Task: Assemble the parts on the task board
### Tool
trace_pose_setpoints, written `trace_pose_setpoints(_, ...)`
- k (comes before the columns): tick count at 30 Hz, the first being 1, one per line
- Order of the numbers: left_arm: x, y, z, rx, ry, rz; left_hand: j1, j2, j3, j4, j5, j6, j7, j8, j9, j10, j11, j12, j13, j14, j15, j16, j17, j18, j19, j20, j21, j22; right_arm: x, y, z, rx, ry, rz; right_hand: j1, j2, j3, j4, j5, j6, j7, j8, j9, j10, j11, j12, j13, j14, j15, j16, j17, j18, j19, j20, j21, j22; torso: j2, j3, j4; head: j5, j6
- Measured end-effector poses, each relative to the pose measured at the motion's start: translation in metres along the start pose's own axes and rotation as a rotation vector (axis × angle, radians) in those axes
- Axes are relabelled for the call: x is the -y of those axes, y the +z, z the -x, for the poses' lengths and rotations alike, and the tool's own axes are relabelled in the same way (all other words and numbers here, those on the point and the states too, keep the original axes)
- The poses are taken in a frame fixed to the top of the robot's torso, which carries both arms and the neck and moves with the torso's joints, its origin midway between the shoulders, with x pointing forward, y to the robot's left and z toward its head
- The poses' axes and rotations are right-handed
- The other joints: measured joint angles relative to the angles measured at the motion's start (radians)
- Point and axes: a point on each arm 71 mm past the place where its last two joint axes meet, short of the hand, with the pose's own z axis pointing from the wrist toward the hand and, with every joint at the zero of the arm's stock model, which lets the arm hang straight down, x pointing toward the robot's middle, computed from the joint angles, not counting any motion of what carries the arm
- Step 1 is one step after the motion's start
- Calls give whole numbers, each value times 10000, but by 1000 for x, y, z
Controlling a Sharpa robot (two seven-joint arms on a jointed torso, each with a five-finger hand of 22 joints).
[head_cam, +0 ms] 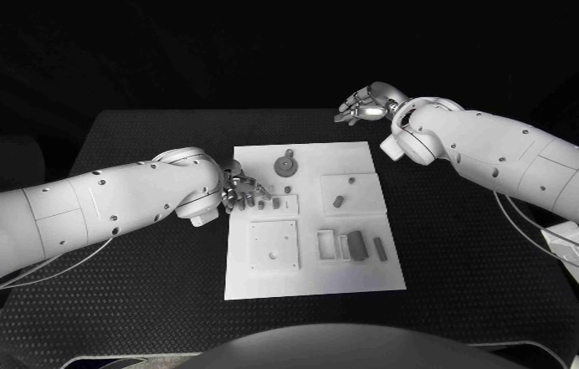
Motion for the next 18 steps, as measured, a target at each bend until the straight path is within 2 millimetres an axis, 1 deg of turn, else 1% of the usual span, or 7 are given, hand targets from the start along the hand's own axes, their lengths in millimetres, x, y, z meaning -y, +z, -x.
trace_pose_setpoints(1, -1, 0, 0, 30, -34, -8, -220, -134, -131, 82, -176, -25, 2, 0, -1, 0, 0, 0, 0, -12, 9, 0, -1, 0, -16, 16, -15, 3, 0, 0, 0, -1, 1, -1, 0, 0, 0, 0, 0, 0, 0, 0, 0, 0, 0, 0, 0, -2, 2, 0, 0, 0, 0, 0, 0, 0, 0, 0, -1, 0, -1)
trace_pose_setpoints(2, -1, 0, 1, 69, -77, -16, -257, -172, -161, 111, -218, -26, 2, 0, 0, 0, 0, 0, 0, -12, 9, 0, -1, 0, -16, 16, -15, 5, 0, 0, 0, -3, 1, -2, 0, 0, 0, 0, 0, 0, 0, 0, 0, 0, 0, 0, 0, -7, 7, 0, 0, -1, 0, 0, 0, 0, 0, 1, -1, 0, 0)
trace_pose_setpoints(7, -13, -4, 9, 520, -640, -145, -281, -196, -164, 115, -249, -26, 2, 0, 0, 0, 0, 0, 0, -12, 9, 0, -1, 0, -16, 16, -15, 8, 1, 0, 0, 2, 0, -14, 0, 0, 0, 0, 0, 0, 0, 0, 0, 0, 0, 0, 0, -7, 7, 0, 0, -1, 0, 0, 0, 0, -1, 6, -5, -2, 20)
trace_pose_setpoints(10, -16, -6, 16, 933, -1211, -616, -281, -196, -164, 115, -248, -26, 1, 0, 0, 0, 0, 0, 0, -12, 9, 0, -1, 0, -16, 17, -14, 7, 2, -1, 1, 19, -3, -31, 0, 0, 0, 0, 0, 0, 0, 0, 1, 0, 0, 0, 0, -7, 7, 0, 0, -1, 0, 0, 0, -1, -2, 13, -5, -19, 37)
trace_pose_setpoints(14, -13, -9, 25, 1667, -1852, -1626, -281, -196, -164, 115, -248, -26, 1, 0, 0, 0, 0, 0, 0, -12, 9, 0, -1, 0, -16, 17, -13, 7, 3, -1, 2, 33, 2, -39, 0, 0, 0, 0, 0, 0, 0, 0, 1, 0, 0, 0, 0, -7, 7, 1, 0, 0, 0, 0, 0, -1, -3, 25, -3, -44, 81)
trace_pose_setpoints(18, -3, -10, 31, 2498, -1959, -2889, -280, -196, -164, 115, -248, -26, 1, 0, 0, 0, 0, 0, 1, -11, 9, 0, 0, 0, -15, 17, -13, 6, 2, -1, 2, 33, 10, -30, 0, 0, 0, 0, 0, 0, 0, 0, 1, 0, 0, 0, 1, -7, 7, 1, 0, 0, 0, 0, 1, -1, -3, 19, 1, -72, 150)
